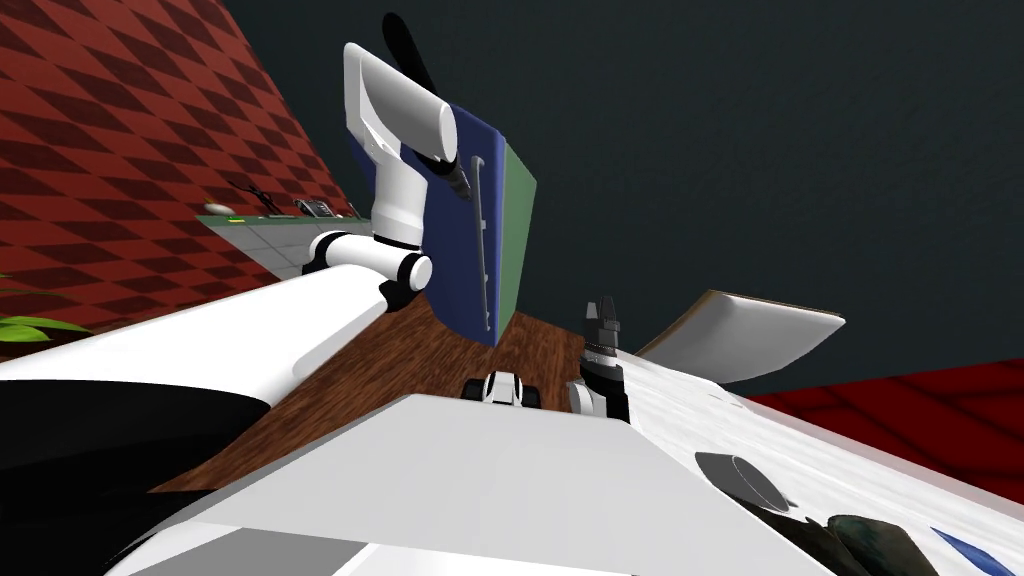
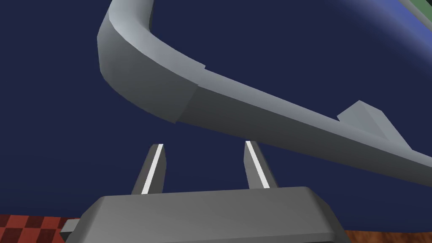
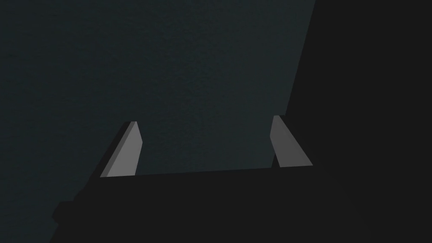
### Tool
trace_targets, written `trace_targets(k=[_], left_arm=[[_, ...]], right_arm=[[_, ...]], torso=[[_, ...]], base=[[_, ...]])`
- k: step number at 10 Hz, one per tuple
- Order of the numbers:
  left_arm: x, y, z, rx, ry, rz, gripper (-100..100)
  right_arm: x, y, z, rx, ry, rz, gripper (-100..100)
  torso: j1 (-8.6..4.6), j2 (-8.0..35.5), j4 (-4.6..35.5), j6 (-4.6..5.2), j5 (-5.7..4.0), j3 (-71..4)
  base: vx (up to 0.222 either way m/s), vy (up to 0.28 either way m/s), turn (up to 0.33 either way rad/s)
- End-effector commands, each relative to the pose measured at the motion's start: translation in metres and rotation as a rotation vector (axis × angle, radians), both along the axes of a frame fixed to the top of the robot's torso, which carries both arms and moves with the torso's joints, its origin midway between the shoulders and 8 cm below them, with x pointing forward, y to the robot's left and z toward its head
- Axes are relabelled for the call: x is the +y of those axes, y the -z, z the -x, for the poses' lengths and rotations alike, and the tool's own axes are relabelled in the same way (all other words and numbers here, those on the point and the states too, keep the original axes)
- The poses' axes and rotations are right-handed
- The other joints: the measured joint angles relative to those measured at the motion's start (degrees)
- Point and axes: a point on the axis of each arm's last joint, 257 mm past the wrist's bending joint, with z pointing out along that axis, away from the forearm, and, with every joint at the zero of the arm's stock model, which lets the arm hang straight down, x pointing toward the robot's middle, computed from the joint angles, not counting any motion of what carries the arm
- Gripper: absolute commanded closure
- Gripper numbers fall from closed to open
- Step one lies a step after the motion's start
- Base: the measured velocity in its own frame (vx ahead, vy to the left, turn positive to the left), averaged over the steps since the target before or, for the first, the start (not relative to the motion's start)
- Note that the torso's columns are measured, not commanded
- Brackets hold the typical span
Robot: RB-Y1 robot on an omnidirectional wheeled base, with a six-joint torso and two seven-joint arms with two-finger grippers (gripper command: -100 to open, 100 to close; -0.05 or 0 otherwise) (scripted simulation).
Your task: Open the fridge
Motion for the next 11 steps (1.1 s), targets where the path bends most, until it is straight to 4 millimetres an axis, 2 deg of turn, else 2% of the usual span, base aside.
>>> trace_targets(k=[1, 2, 4, 6, 7, 8, 11], left_arm=[[-0.024, 0.001, 0.000, 0.004, 0.069, 0.002, 100], [-0.024, 0.001, 0.000, 0.004, 0.069, 0.002, 100], [-0.048, 0.001, 0.002, 0.006, 0.138, 0.004, 100], [-0.073, 0.001, 0.004, 0.007, 0.207, 0.005, 100], [-0.073, 0.001, 0.004, 0.007, 0.207, 0.005, 100], [-0.085, 0.000, 0.006, 0.007, 0.242, 0.005, 100], [-0.120, -0.001, 0.014, 0.005, 0.346, 0.006, 100]], right_arm=[[0.000, 0.000, 0.000, 0.000, 0.000, 0.000, 0], [0.000, 0.000, 0.000, 0.000, 0.000, 0.001, 0], [0.000, 0.000, 0.000, 0.000, 0.000, 0.001, 0], [0.000, 0.000, 0.000, 0.000, 0.000, 0.001, 0], [0.000, 0.000, 0.000, 0.000, 0.000, 0.001, 0], [0.000, 0.000, 0.000, 0.000, 0.000, 0.000, 0], [0.000, 0.000, 0.000, 0.000, 0.000, 0.001, 0]], torso=[[0.48, 0.1, 0.0, -0.05, 0.15, 0.1], [0.92, 0.3, 0.1, -0.11, 0.32, 0.2], [0.31, 0.0, 0.0, -0.09, 0.13, 0.0], [0.28, 0.0, 0.0, -0.08, 0.12, 0.0], [0.15, -0.1, -0.1, -0.08, 0.08, -0.1], [-0.21, -0.2, -0.1, -0.07, -0.02, -0.1], [0.40, -0.1, 0.0, -0.09, 0.16, 0.0]], base=[[-0.172, 0.279, -0.047], [-0.174, 0.261, -0.030], [-0.182, 0.298, -0.031], [-0.219, 0.341, -0.050], [-0.187, 0.215, -0.015], [-0.200, 0.215, -0.013], [-0.217, 0.305, -0.050]])
